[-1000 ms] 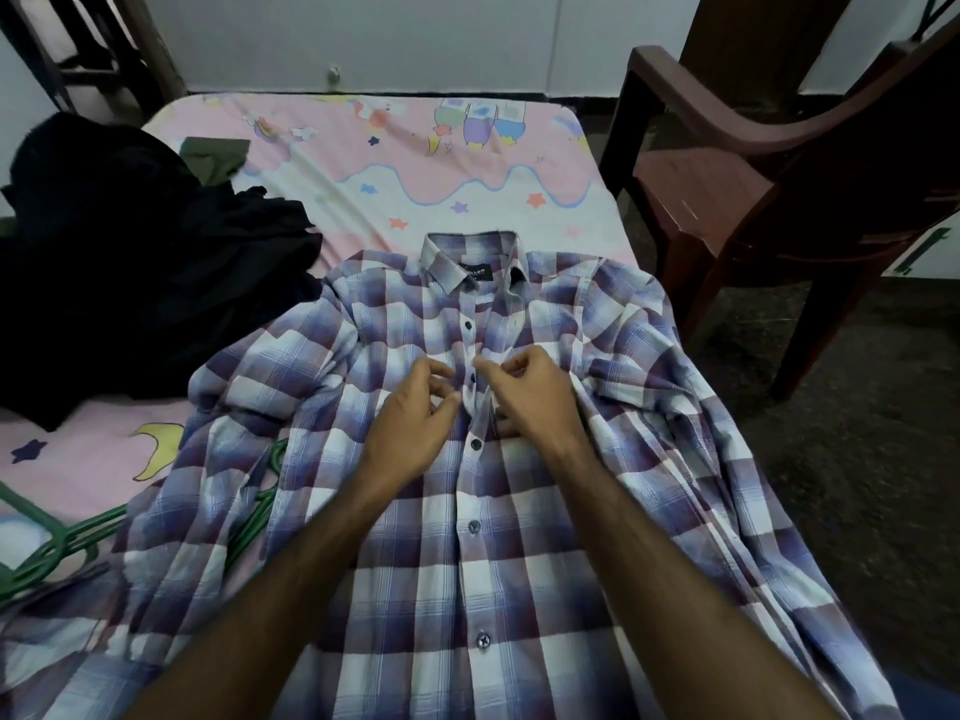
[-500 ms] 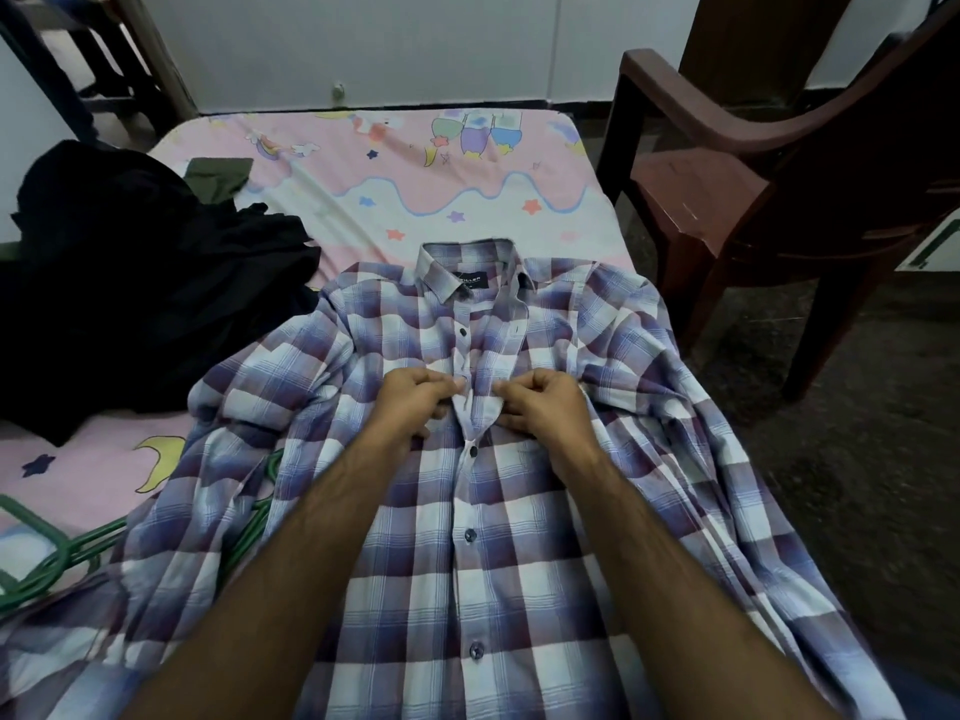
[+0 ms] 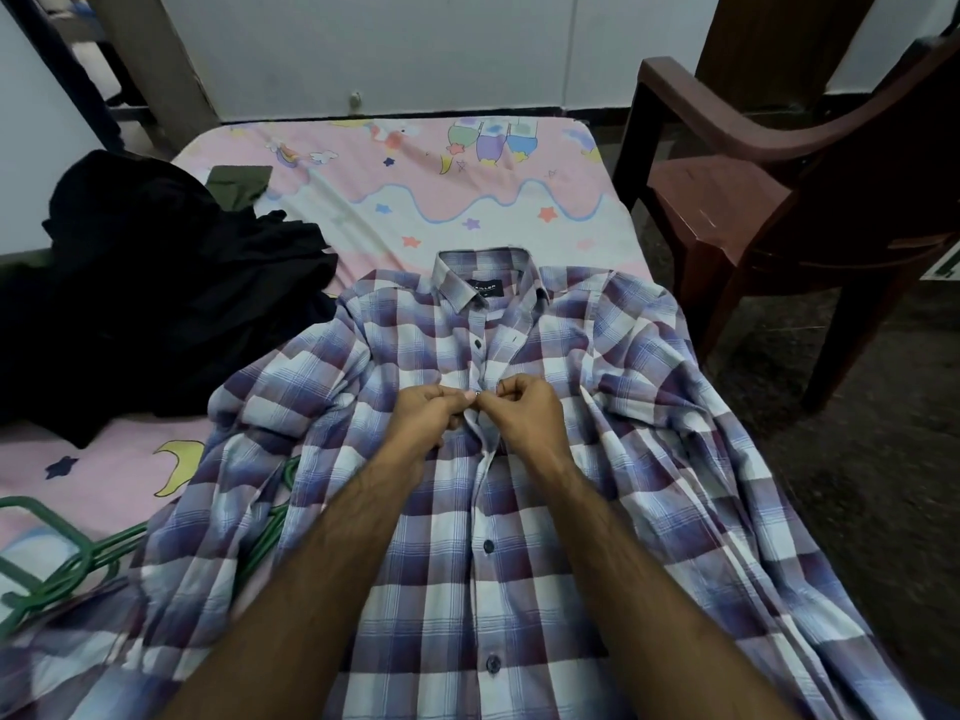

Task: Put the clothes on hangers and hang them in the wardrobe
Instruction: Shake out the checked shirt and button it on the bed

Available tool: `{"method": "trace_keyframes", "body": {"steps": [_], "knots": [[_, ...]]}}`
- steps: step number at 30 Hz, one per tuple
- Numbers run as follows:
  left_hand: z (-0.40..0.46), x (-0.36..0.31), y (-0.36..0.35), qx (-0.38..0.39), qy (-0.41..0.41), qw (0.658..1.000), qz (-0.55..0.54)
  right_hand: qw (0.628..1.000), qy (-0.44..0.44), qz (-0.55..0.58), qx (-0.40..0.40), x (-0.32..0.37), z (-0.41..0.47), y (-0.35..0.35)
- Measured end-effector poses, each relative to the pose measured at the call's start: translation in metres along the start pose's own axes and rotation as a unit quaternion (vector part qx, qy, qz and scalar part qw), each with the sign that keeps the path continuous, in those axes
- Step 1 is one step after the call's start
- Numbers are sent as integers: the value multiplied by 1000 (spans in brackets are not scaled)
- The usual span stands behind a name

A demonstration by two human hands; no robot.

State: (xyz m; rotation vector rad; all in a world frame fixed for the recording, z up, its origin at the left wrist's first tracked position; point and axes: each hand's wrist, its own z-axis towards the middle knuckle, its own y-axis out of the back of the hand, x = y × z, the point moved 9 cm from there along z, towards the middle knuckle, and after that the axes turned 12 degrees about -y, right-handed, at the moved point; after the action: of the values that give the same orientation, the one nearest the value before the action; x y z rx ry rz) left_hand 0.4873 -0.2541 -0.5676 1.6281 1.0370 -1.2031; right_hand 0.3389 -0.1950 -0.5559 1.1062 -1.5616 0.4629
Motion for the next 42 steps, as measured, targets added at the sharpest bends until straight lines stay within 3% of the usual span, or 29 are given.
{"method": "trace_keyframes", "body": {"steps": [10,29,36,42], "knots": [[2,4,6,-19,-4,1000,-12,996,-15,57,63,-9,3,-2],[-3,0,0,-57,-28,998,28,996,42,73,40,-10,-12,0],[-1,2,1,8,17,1000,-23,980,14,142,142,-6,-6,-6],[3,4,5,17,26,999,-30,991,39,102,79,-5,-5,-6]]}}
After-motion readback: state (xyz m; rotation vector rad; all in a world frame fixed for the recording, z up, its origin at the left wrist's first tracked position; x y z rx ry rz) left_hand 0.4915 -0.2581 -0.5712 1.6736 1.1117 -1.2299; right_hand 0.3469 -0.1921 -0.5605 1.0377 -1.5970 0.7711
